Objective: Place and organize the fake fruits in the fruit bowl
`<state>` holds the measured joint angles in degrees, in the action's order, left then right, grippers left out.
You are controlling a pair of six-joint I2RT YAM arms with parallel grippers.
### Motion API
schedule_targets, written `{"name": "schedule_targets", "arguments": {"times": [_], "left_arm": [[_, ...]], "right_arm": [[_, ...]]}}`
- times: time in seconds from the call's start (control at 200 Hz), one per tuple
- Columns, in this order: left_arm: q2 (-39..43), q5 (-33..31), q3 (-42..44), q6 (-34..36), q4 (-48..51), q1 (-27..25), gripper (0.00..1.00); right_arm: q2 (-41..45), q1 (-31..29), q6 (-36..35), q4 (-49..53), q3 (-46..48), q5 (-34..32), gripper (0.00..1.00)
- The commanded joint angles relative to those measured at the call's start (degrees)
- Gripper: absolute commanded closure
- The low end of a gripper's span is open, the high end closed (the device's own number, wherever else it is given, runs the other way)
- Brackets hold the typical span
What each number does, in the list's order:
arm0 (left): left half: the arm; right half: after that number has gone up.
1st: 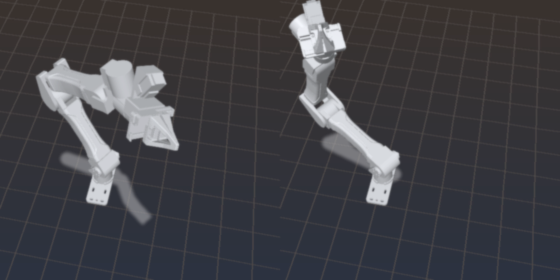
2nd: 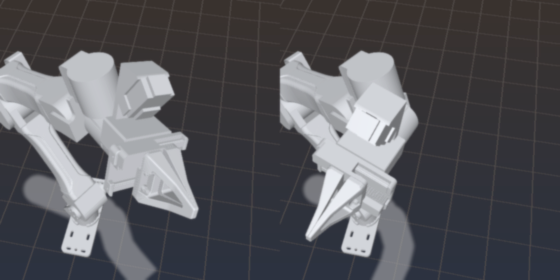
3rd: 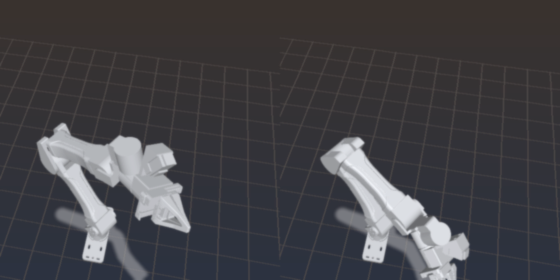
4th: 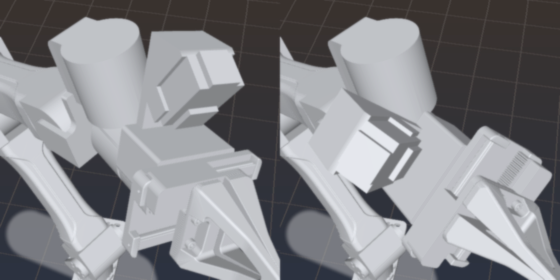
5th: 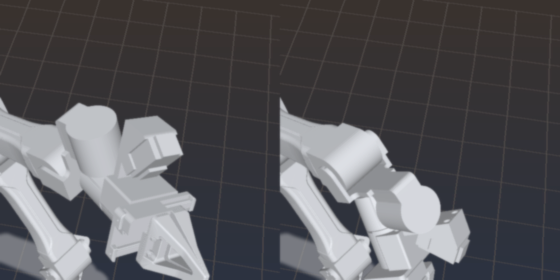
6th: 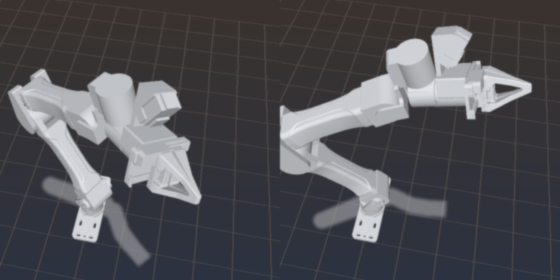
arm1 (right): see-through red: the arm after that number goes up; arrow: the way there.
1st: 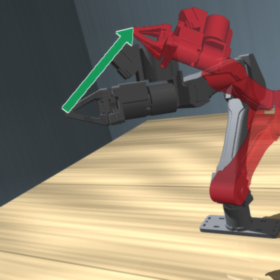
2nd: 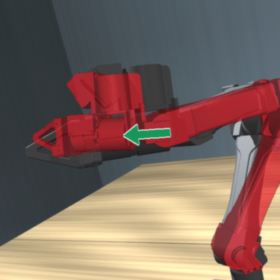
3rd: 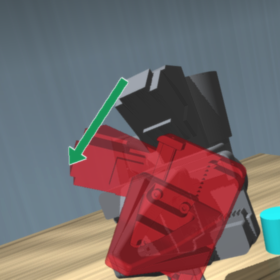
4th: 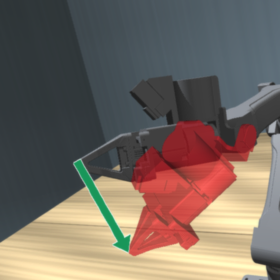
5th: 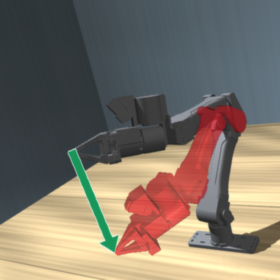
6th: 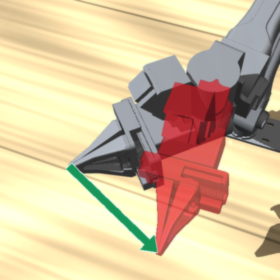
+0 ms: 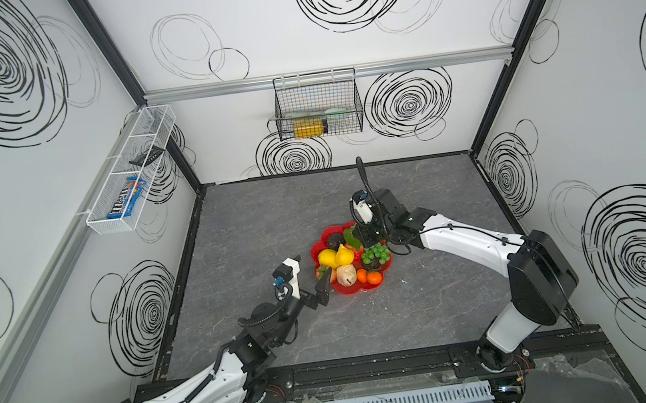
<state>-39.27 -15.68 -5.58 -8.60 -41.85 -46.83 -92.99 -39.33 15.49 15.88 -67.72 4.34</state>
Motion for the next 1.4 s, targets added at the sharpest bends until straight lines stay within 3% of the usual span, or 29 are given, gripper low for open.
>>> {"name": "schedule_targets", "arguments": {"times": [0.0,0.305,0.43,0.55,0.605,0.71,0.82,0.871,1.061,1.126,1.281,1.346,1.396], "left_arm": [[0.0,-0.41,-1.37,0.71,-2.63,-0.27,0.02],[-1.73,-3.2,-1.44,1.77,-2.36,0.27,0.03],[0.39,-10.77,-1.21,1.75,-0.08,0.39,0.04],[4.1,-18.73,0.31,2.96,0.21,1.03,0.04],[5.6,-22.88,0.95,2.98,-0.01,1.61,0.04],[5.8,-32.8,0.63,2.25,0.65,3.45,0.04],[1.95,-41.86,-1.94,-0.13,2.81,7.92,0.04],[-0.43,-41.99,-3.02,-0.19,2.15,10.98,0.04],[-10.85,-37.16,-4.31,-3.14,-1.66,25.12,0.04],[-13.12,-34.01,-5.27,-4.29,-1.12,29.28,0.04],[-22.0,-24.24,-2.17,-4.57,-12.74,38.09,0.04],[-28.15,-22.74,-0.99,-0.87,-22.13,39.09,0.04],[-29.01,-18.37,-2.1,0.56,-21.08,38.64,0.04]], "right_arm": [[0.79,-0.22,0.16,2.35,-1.6,-1.06,0.64],[10.9,1.47,-1.7,3.63,1.7,-8.26,0.41],[19.0,5.4,-2.62,-0.66,7.5,-14.06,0.33],[26.71,13.7,-2.39,-7.03,15.15,-16.89,0.24],[29.31,17.96,-2.16,-11.07,19.39,-18.74,0.15],[32.03,25.52,-3.27,-18.68,26.82,-16.43,0.07],[32.52,29.66,-4.81,-28.31,34.29,-16.19,0.03],[31.18,30.71,-4.99,-31.17,36.41,-18.72,0.0],[23.15,33.13,-4.3,-37.26,38.61,-26.95,0.03],[21.18,33.53,-4.69,-39.08,38.64,-27.57,0.03],[17.98,33.53,-8.08,-54.36,44.61,-25.91,0.03],[16.2,33.58,-9.32,-62.91,47.98,-24.76,0.03],[14.24,33.62,-11.23,-68.32,49.69,-23.06,0.03]]}}
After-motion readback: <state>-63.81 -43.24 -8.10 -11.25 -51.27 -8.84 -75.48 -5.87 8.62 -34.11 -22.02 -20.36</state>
